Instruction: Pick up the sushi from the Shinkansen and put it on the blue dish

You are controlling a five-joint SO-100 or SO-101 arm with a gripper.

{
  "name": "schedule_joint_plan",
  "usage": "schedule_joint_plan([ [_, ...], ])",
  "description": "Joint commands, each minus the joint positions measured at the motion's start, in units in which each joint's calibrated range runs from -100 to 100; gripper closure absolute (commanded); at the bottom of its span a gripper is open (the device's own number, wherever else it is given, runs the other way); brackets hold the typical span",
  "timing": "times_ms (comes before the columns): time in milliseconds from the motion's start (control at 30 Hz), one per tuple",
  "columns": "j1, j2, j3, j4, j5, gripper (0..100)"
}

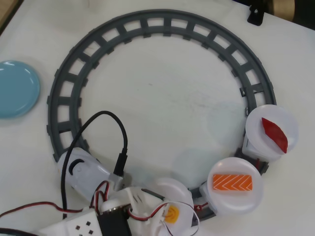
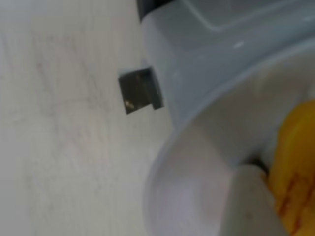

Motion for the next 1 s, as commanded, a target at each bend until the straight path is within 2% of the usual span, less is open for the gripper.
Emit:
schedule_joint_plan([
  [0,-2.6,-0.9,-8.3,3.3,-0.5,97],
  [267,-14.6,-0.5,-26.9,14.2,-2.4,97],
  [767,-54.3,1.2,-20.2,13.6,-10.6,97],
  [967,-64.2,10.4,-19.8,9.9,-11.0,97],
])
